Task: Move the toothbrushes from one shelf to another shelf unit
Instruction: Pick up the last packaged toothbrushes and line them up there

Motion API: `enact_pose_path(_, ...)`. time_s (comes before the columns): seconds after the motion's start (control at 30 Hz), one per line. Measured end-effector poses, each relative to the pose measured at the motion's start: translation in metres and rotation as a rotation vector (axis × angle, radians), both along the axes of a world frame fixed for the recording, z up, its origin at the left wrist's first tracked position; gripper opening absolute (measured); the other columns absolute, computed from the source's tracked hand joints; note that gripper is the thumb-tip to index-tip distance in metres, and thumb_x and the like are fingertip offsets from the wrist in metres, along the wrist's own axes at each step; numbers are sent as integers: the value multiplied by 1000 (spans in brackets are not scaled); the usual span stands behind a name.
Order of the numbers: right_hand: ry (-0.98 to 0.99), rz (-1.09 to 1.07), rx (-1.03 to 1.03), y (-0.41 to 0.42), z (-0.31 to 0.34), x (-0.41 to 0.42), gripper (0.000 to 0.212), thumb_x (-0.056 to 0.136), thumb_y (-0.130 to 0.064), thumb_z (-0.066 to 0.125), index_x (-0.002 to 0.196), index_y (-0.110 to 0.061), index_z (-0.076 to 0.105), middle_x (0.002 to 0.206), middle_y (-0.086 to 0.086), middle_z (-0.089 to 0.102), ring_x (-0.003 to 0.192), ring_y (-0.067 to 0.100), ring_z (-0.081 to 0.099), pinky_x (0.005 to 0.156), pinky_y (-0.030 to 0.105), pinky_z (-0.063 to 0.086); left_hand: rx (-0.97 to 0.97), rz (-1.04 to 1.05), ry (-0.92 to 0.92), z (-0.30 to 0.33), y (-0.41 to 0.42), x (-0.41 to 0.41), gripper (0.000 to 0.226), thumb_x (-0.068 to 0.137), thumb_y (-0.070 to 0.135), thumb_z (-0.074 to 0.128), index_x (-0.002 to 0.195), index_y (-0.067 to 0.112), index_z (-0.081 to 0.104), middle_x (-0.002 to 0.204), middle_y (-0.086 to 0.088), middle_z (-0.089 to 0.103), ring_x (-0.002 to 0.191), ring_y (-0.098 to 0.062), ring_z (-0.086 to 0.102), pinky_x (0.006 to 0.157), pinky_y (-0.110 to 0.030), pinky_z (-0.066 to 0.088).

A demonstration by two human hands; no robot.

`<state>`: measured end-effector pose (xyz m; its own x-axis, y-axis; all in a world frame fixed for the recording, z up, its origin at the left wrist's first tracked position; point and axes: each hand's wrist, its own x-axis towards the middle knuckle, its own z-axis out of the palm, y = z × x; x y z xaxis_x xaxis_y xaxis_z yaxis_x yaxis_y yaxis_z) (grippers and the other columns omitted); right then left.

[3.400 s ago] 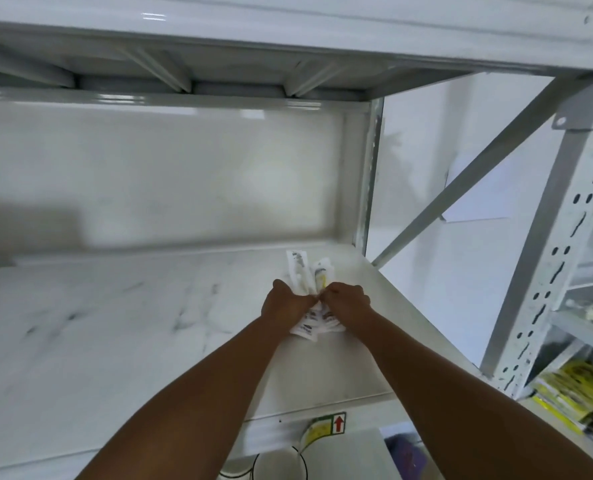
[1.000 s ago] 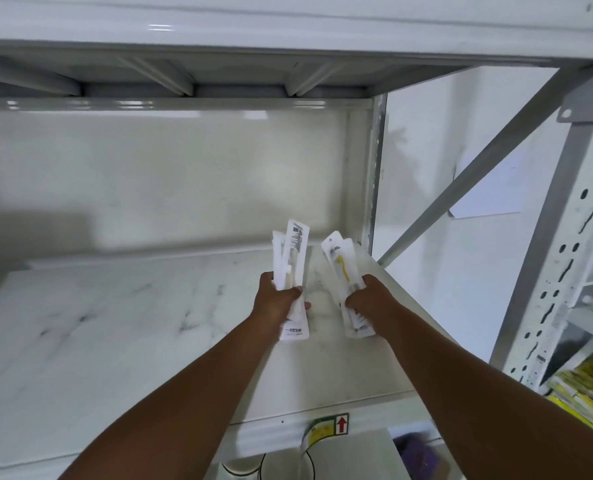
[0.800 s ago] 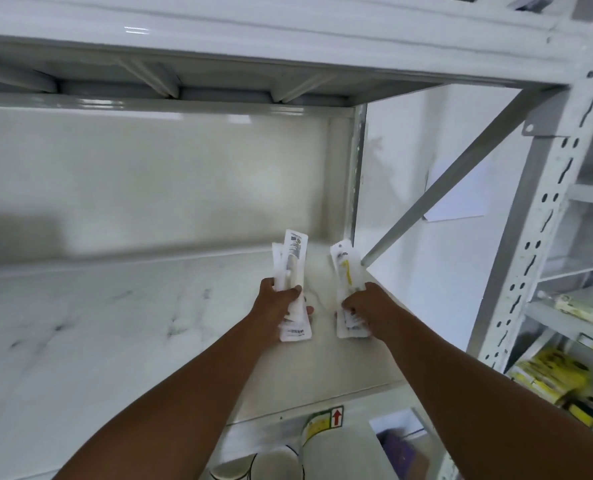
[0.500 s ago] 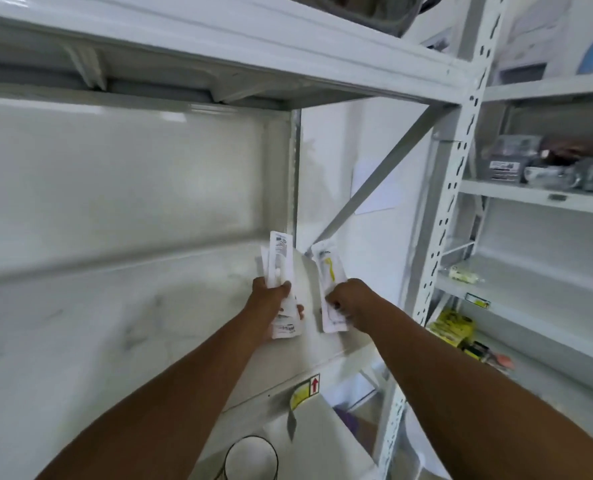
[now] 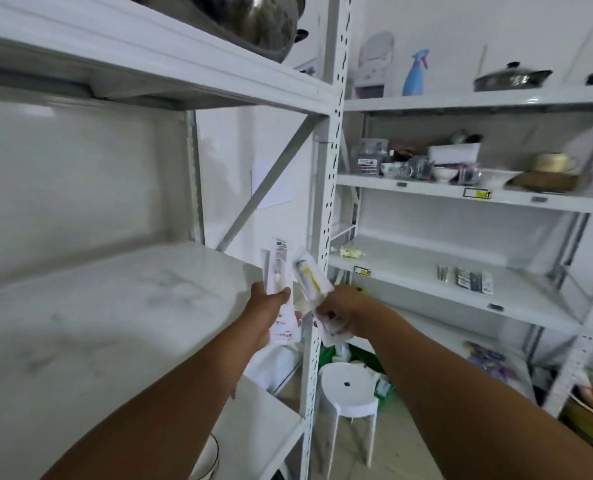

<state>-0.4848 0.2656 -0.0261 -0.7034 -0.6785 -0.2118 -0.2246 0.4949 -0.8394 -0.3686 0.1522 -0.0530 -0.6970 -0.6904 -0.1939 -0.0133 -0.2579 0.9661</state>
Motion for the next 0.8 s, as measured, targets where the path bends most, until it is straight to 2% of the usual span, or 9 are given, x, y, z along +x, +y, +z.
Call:
enact_pose_path(0.07, -27, -26, -21, 21, -2, -5, 24, 75, 5, 54, 63, -9, 39, 53, 10, 36, 35, 15, 36, 49, 23, 32, -51, -24, -19, -1, 16, -9, 48, 81, 34, 67, 117, 20, 40, 102, -23, 62, 86, -36, 72, 71, -65, 55)
enact_pose_path(0.13, -75, -79, -52, 41, -8, -13, 22, 76, 6, 54, 64, -8, 42, 45, 10, 38, 27, 14, 36, 45, 20, 34, -54, -38, 1, -4, 35, -15, 38, 90, 26, 63, 117, 16, 39, 94, -23, 61, 64, -27, 72, 56, -49, 60)
enact_pose_path(0.2, -120, -138, -59, 63, -12, -20, 19, 83, 4, 56, 69, -6, 47, 39, 9, 45, 22, 14, 39, 39, 17, 39, -36, -53, 17, -9, 55, -22, 33, 95, 21, 58, 120, 12, 39, 93, -25, 61, 55, -24, 69, 53, -42, 58)
enact_pose_path(0.3, -176, -212, -70, 92, -16, -27, 8, 87, 3, 54, 94, 1, 54, 61, 16, 50, 22, 15, 41, 35, 16, 39, -114, -92, -6, -17, 84, -31, 30, 97, 17, 54, 121, 11, 38, 88, -17, 60, 43, -15, 65, 42, -28, 52)
enact_pose_path(0.4, -180, -284, -68, 114, -24, -33, 17, 90, 2, 50, 106, -1, 54, 70, 18, 53, 29, 17, 47, 38, 17, 41, -78, -171, 4, -25, 109, -41, 36, 96, 13, 57, 127, 15, 39, 103, -17, 63, 57, -24, 69, 51, -37, 58)
enact_pose_path(0.53, -194, -397, -119, 139, -31, -42, 16, 89, 3, 50, 105, -2, 53, 86, 26, 63, 44, 21, 48, 47, 24, 44, -54, -248, -3, -31, 128, -55, 39, 95, 10, 56, 129, 18, 38, 102, -17, 64, 63, -27, 69, 55, -37, 57)
enact_pose_path(0.63, -212, -487, -191, 156, -39, -51, 16, 91, 5, 49, 106, 1, 51, 70, 17, 55, 34, 20, 52, 39, 19, 39, -36, -287, 1, -32, 137, -67, 41, 95, 5, 56, 130, 15, 37, 105, -21, 62, 63, -28, 67, 55, -37, 56)
enact_pose_path(0.73, -239, -551, -230, 173, -50, -64, 34, 89, 6, 53, 122, 5, 50, 83, 20, 55, 53, 24, 52, 36, 19, 41, -1, -336, -1, -36, 147, -81, 37, 95, 1, 54, 126, 14, 38, 115, -25, 62, 60, -29, 68, 48, -34, 56)
enact_pose_path(0.8, -254, -576, -230, 184, -55, -69, 31, 90, 6, 54, 120, 3, 50, 76, 17, 54, 55, 23, 51, 33, 17, 40, 13, -356, 0, -39, 154, -91, 35, 95, -2, 53, 121, 16, 38, 106, -17, 62, 50, -23, 70, 43, -31, 55)
